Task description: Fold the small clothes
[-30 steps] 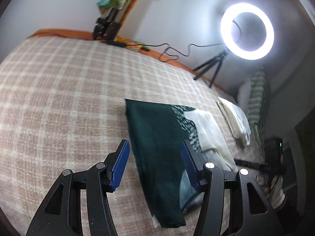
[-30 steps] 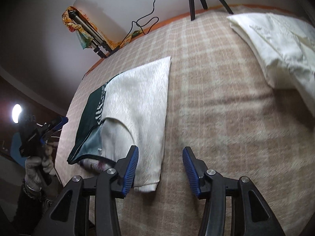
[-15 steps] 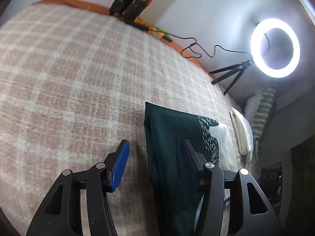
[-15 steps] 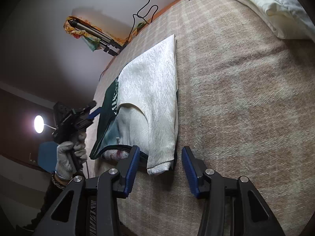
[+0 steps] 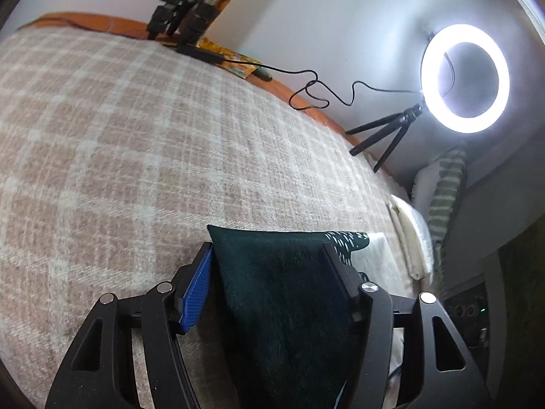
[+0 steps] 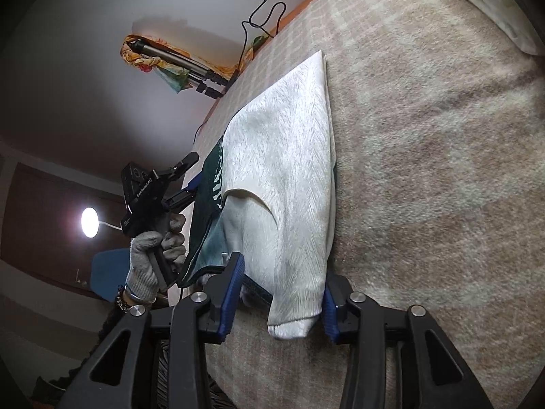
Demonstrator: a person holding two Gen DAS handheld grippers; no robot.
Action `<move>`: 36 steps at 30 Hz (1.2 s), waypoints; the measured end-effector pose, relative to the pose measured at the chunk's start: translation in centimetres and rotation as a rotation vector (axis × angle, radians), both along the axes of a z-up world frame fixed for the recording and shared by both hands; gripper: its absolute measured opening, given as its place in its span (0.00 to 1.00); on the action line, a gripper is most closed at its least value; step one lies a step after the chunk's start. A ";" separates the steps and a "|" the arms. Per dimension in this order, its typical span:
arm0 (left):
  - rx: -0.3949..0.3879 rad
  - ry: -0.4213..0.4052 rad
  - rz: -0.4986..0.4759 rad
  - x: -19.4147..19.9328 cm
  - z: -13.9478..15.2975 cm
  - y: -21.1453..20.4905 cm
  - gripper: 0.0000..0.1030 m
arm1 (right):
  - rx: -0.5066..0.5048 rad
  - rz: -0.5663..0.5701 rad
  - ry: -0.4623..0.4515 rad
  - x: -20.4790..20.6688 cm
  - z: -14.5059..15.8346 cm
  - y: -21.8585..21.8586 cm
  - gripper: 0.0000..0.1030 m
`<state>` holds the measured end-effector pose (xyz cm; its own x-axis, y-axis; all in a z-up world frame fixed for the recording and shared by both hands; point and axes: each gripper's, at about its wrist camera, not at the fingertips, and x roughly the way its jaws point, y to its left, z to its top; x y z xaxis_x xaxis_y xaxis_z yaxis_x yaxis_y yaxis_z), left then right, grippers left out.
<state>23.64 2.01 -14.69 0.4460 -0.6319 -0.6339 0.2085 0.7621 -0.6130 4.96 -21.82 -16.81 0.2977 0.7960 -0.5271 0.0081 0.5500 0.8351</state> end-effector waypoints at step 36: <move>0.433 -0.397 -0.095 -5.3 5.8 -6.8 0.04 | -0.622 0.040 -0.338 -0.9 7.6 5.8 0.03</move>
<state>18.35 -4.80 -8.90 0.6557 -0.4014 -0.6395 0.4374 0.8923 -0.1116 4.03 -16.02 -9.22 0.5019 0.3907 -0.7716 -0.2258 0.9204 0.3191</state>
